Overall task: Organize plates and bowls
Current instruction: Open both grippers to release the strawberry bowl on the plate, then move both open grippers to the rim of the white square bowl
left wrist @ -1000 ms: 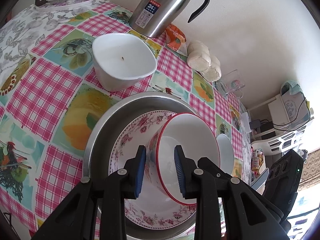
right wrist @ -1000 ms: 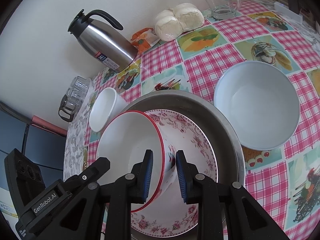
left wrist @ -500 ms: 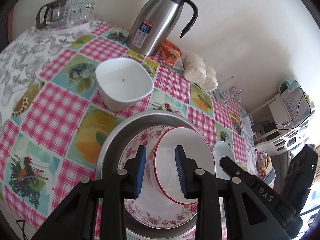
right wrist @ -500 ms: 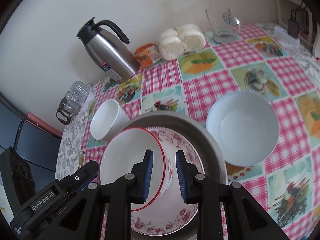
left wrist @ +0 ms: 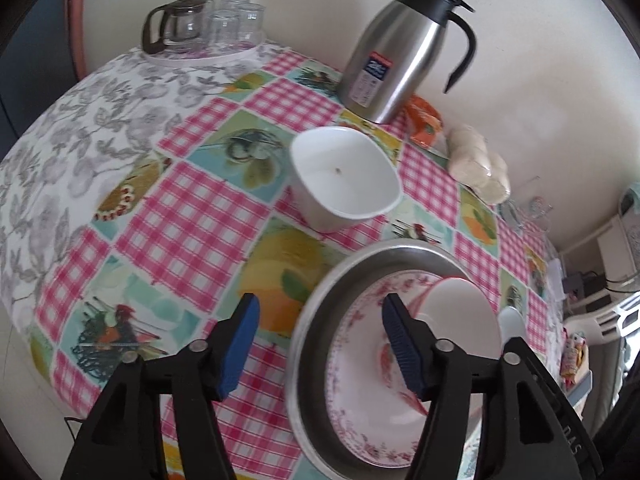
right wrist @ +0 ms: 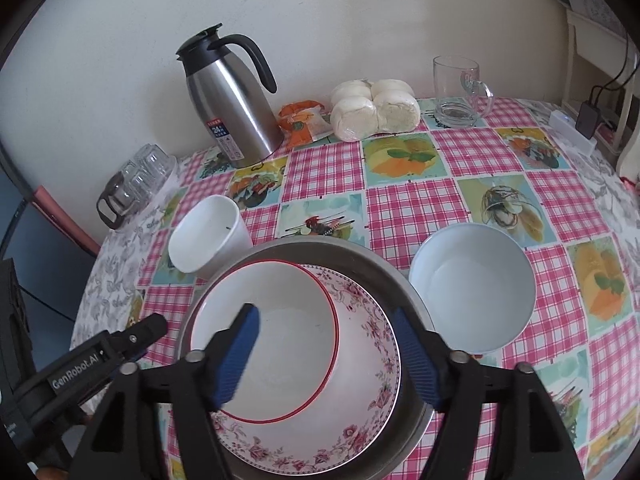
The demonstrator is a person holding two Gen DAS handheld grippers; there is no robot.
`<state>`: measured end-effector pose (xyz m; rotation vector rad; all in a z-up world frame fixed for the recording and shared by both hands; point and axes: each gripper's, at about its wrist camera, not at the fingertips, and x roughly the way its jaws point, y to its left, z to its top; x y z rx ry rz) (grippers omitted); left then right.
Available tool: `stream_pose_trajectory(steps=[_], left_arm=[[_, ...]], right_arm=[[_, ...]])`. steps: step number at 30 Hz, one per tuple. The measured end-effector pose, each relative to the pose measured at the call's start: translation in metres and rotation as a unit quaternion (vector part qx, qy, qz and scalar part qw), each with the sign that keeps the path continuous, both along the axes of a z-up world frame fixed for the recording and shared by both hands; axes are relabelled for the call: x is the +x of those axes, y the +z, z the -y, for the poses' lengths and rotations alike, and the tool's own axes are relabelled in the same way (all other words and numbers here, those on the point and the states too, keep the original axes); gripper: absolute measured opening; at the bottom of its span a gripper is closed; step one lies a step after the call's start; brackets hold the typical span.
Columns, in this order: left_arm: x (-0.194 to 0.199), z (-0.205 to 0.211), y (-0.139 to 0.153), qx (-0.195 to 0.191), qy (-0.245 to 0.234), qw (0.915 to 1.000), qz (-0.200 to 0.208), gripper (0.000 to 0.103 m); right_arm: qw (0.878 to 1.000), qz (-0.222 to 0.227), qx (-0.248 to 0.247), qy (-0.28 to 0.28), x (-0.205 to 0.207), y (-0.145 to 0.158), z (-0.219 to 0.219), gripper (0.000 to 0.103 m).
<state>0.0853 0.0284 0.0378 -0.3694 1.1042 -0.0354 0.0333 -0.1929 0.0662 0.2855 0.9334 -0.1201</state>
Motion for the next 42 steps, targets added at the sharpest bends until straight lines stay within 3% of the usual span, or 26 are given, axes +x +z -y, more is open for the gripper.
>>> stream_pose_trajectory(steps=[3,5,9,11,12,23,32,36,42], left_arm=[[0.000,-0.007,-0.002,0.003,0.014,0.9999,-0.006,0.072],[0.001,-0.010,-0.004,0.007,0.022,0.9997,-0.008,0.082],[0.001,-0.014,-0.006,0.019,0.032,0.9993,-0.008,0.084],[0.000,-0.016,-0.004,0.042,0.045,0.9981,0.003,0.099],[-0.002,-0.018,-0.002,0.057,0.056,0.9967,0.017,0.102],[0.000,-0.032,0.003,0.077,0.073,0.9933,0.046,0.103],[-0.003,-0.037,0.019,0.073,0.085,0.9872,0.113,0.103],[0.000,-0.043,0.026,0.057,0.086,0.9864,0.128,0.103],[0.009,-0.059,0.031,-0.024,0.080,0.9852,0.149,0.103]], right_arm=[[1.000,0.000,-0.009,0.000,0.001,-0.001,-0.001,0.090],[1.000,0.000,-0.014,-0.001,0.001,-0.001,-0.001,0.095],[1.000,0.002,-0.015,0.000,0.001,-0.001,-0.001,0.099],[1.000,0.004,-0.014,0.005,0.002,-0.001,-0.001,0.100],[1.000,0.006,-0.015,0.006,0.002,-0.001,-0.002,0.101],[0.999,0.037,-0.030,0.024,0.001,0.011,-0.014,0.103],[0.994,0.087,-0.023,0.054,-0.002,0.020,-0.033,0.103],[0.994,0.097,-0.006,0.056,-0.002,0.024,-0.035,0.103],[0.994,0.090,-0.002,0.063,0.006,0.022,-0.038,0.103]])
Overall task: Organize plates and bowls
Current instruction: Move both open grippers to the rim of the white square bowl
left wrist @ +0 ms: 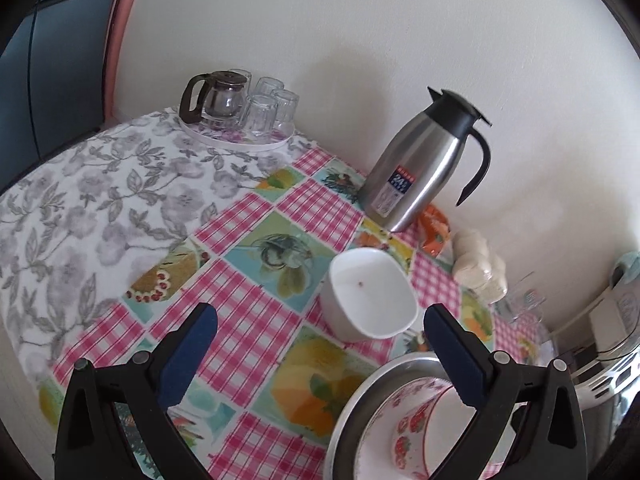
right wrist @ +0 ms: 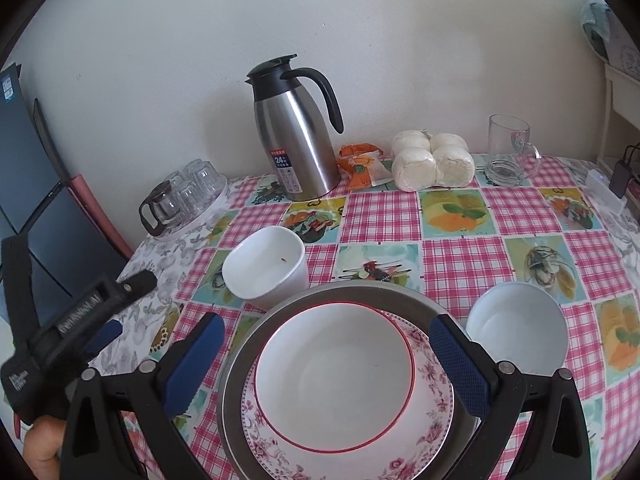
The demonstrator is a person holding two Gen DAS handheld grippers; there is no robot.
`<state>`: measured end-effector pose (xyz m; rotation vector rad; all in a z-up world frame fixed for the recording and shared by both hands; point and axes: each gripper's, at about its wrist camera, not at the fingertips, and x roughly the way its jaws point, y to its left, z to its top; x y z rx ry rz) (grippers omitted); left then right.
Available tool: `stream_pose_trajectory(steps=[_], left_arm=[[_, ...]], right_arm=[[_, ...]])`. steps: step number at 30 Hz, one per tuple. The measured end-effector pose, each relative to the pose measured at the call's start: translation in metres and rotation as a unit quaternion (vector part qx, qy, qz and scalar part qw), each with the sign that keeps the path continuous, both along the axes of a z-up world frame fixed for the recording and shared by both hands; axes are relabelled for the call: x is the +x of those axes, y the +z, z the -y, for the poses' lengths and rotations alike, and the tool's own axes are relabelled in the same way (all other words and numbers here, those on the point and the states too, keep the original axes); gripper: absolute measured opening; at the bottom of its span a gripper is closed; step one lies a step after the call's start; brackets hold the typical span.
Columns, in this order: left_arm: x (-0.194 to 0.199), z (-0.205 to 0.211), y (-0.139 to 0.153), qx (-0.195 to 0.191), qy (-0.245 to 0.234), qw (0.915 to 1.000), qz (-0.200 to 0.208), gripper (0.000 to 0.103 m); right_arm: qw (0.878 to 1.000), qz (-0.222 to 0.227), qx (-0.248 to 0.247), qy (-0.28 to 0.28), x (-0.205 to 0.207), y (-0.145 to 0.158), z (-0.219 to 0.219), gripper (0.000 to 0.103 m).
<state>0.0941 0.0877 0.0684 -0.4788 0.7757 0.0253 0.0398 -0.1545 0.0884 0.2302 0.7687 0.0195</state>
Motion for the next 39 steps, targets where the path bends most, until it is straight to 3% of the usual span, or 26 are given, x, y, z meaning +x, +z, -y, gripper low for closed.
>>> stream_pose_trajectory(steps=[5,12,16,21,23,26,32,34,37,39], left_arm=[[0.007,-0.009,0.005,-0.005,0.011,0.9997,0.021,0.103],[0.025,-0.032,-0.002,-0.037,0.032,0.9987,0.017,0.103],[0.040,-0.042,-0.012,-0.042,0.040,0.9983,-0.003,0.103],[0.054,-0.046,-0.030,-0.053,0.043,0.9967,-0.042,0.103],[0.058,-0.045,-0.036,-0.055,0.038,0.9964,-0.052,0.103],[0.062,-0.044,-0.040,-0.052,0.032,0.9963,-0.059,0.103],[0.070,-0.051,-0.046,-0.070,0.031,0.9950,-0.064,0.102],[0.074,-0.050,-0.047,-0.075,0.025,0.9948,-0.064,0.098],[0.081,-0.048,-0.053,-0.083,0.012,0.9939,-0.072,0.081],[0.086,-0.044,-0.059,-0.091,0.002,0.9928,-0.079,0.080]], right_arm=[[1.000,-0.001,0.000,0.003,0.012,0.006,-0.006,0.103],[0.999,-0.023,-0.014,0.016,0.038,0.014,-0.019,0.103],[0.999,-0.037,-0.012,0.021,0.052,0.014,-0.023,0.103],[0.997,-0.064,-0.044,0.026,0.069,0.011,-0.032,0.103],[0.997,-0.073,-0.031,0.024,0.077,0.010,-0.031,0.103],[0.996,-0.084,-0.015,0.016,0.088,0.009,-0.029,0.103],[0.994,-0.090,-0.052,0.012,0.104,0.009,-0.041,0.102],[0.994,-0.096,-0.057,0.011,0.110,0.007,-0.044,0.095],[0.992,-0.113,-0.055,0.009,0.121,-0.003,-0.047,0.084],[0.991,-0.123,-0.054,0.008,0.127,-0.009,-0.048,0.079]])
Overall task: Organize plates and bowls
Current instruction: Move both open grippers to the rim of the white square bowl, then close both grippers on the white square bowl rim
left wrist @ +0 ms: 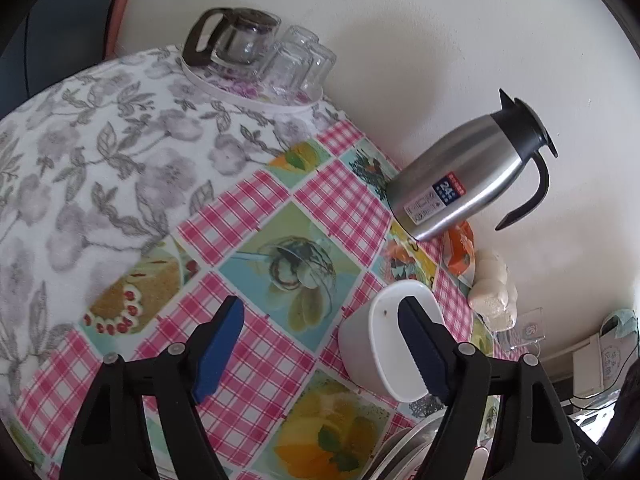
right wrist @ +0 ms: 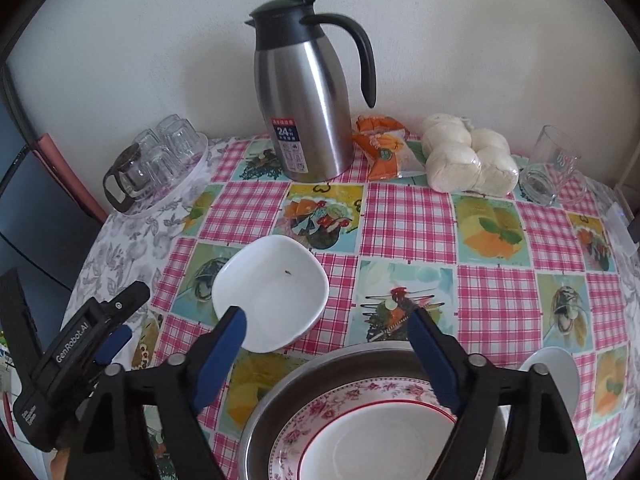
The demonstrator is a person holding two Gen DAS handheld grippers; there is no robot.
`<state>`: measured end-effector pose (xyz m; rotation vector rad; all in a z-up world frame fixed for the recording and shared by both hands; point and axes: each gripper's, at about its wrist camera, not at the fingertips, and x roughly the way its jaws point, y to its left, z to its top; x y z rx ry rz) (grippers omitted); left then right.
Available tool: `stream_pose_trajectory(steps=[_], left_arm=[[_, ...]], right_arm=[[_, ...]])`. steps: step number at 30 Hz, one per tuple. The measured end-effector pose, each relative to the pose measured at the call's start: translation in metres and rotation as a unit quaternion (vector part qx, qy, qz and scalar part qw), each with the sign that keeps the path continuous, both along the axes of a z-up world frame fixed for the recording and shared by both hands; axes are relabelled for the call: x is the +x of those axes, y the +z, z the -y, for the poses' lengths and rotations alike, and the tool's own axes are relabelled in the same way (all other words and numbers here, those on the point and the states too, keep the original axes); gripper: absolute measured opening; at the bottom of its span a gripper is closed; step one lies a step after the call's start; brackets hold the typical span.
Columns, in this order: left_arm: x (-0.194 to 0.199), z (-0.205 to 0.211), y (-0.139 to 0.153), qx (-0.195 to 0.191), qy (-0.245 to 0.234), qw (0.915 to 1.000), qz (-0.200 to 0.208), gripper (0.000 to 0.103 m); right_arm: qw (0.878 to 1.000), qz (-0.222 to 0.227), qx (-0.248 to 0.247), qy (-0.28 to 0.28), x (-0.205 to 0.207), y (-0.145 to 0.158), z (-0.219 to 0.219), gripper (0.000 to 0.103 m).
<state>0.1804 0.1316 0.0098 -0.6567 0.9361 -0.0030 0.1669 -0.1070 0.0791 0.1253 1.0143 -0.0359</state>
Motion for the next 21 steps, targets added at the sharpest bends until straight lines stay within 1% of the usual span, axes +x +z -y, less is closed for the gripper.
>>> stream_pose_trajectory(steps=[4,8,10,12,16,19,21], left_arm=[[0.008,0.012,-0.012,-0.012,-0.023,0.9996,-0.010,0.078],[0.016,0.023,-0.026,-0.020,-0.038,0.9988,-0.023,0.078],[0.020,0.028,-0.033,-0.024,-0.047,0.9982,-0.028,0.078],[0.023,0.033,-0.039,-0.027,-0.055,0.9976,-0.034,0.076],[0.027,0.042,-0.047,-0.029,-0.071,0.9963,-0.039,0.065],[0.030,0.045,-0.051,-0.037,-0.077,0.9955,-0.040,0.057],[0.031,0.047,-0.052,-0.036,-0.081,0.9953,-0.040,0.051]], right_arm=[[0.999,-0.028,0.014,-0.018,0.012,-0.016,0.003,0.070],[0.998,-0.046,0.022,-0.030,0.022,-0.031,0.006,0.067],[0.998,-0.055,0.023,-0.031,0.025,-0.038,0.006,0.058],[0.997,-0.064,0.023,-0.033,0.027,-0.044,0.005,0.053],[0.996,-0.074,0.033,-0.040,0.034,-0.053,0.007,0.041],[0.995,-0.081,0.033,-0.042,0.038,-0.059,0.006,0.036],[0.995,-0.085,0.035,-0.040,0.040,-0.062,0.004,0.034]])
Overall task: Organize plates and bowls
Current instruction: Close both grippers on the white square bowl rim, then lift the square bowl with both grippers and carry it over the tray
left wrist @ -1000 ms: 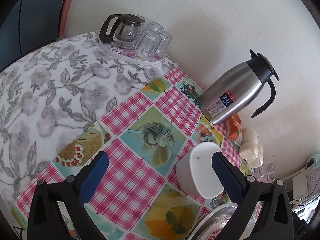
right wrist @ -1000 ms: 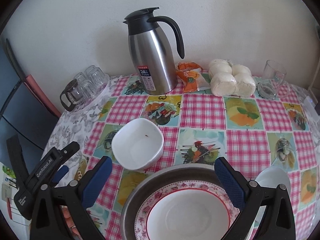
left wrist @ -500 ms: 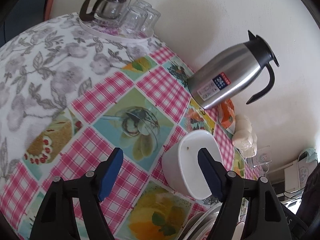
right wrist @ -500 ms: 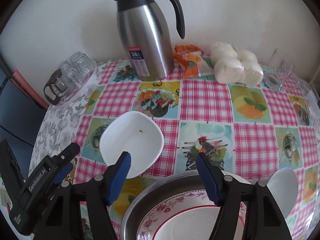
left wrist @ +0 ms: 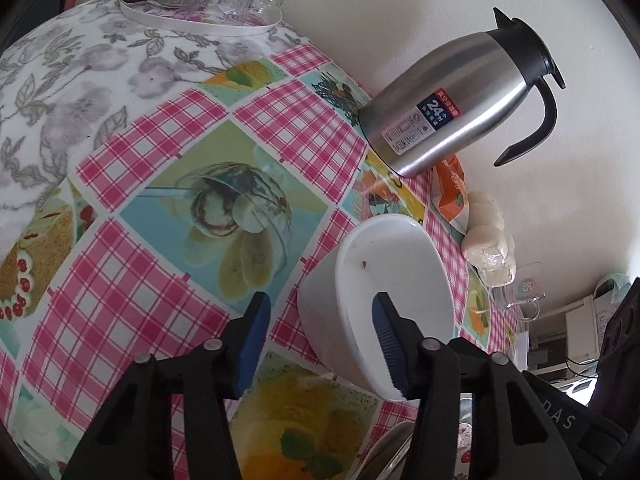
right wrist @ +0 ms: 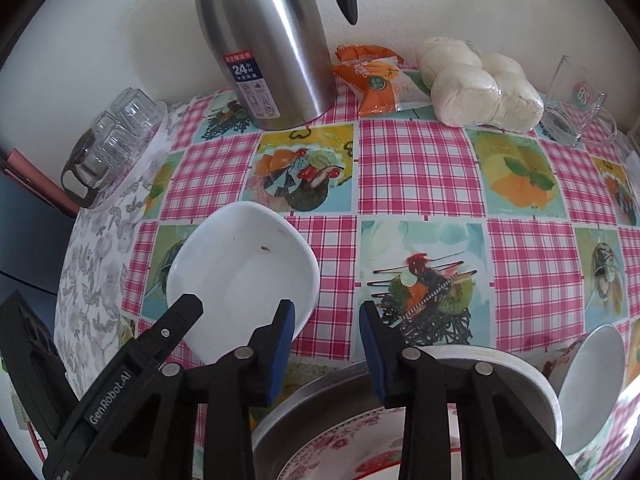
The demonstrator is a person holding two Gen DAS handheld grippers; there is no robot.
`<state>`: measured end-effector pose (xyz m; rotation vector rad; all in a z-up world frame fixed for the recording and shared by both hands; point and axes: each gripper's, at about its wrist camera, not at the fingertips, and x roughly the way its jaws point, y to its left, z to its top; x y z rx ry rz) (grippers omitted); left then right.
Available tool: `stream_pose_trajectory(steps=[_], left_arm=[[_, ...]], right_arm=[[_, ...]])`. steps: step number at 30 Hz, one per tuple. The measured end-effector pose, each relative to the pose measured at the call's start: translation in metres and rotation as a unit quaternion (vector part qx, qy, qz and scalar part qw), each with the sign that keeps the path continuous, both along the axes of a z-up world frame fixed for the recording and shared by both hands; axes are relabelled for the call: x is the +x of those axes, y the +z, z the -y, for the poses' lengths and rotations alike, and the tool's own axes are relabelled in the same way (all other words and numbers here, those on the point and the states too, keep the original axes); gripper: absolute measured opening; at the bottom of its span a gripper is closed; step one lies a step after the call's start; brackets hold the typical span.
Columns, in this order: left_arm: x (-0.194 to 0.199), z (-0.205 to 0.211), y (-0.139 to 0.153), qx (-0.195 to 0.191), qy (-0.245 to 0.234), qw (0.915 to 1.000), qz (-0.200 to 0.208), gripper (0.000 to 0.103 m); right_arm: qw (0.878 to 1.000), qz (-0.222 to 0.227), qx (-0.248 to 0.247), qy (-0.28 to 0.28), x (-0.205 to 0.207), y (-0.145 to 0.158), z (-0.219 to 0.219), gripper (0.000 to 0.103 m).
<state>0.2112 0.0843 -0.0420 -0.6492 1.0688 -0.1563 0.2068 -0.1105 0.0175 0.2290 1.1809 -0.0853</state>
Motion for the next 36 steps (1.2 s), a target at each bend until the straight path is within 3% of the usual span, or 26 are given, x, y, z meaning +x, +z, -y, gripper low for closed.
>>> stream_pose_trajectory(steps=[4,7,17,30,36], left_arm=[[0.003,0.003,-0.003,0.004,-0.009,0.9999,0.000,0.034],[0.005,0.004,-0.006,-0.002,-0.012,0.9999,0.003,0.032],[0.008,0.000,-0.011,-0.006,-0.005,1.0000,0.001,0.032],[0.004,-0.013,-0.011,0.045,0.019,0.9986,-0.018,0.034],[0.003,-0.027,-0.020,0.046,0.035,0.9977,-0.037,0.024]], right_arm=[[1.000,-0.005,0.000,0.003,0.006,-0.004,-0.005,0.027],[1.000,-0.014,0.000,0.002,0.009,-0.009,-0.008,0.021],[0.999,-0.031,-0.010,0.022,0.015,-0.020,-0.021,0.019],[0.997,-0.041,-0.017,0.056,0.018,-0.024,-0.040,0.019],[0.996,-0.049,-0.009,0.079,0.018,-0.031,-0.056,0.019]])
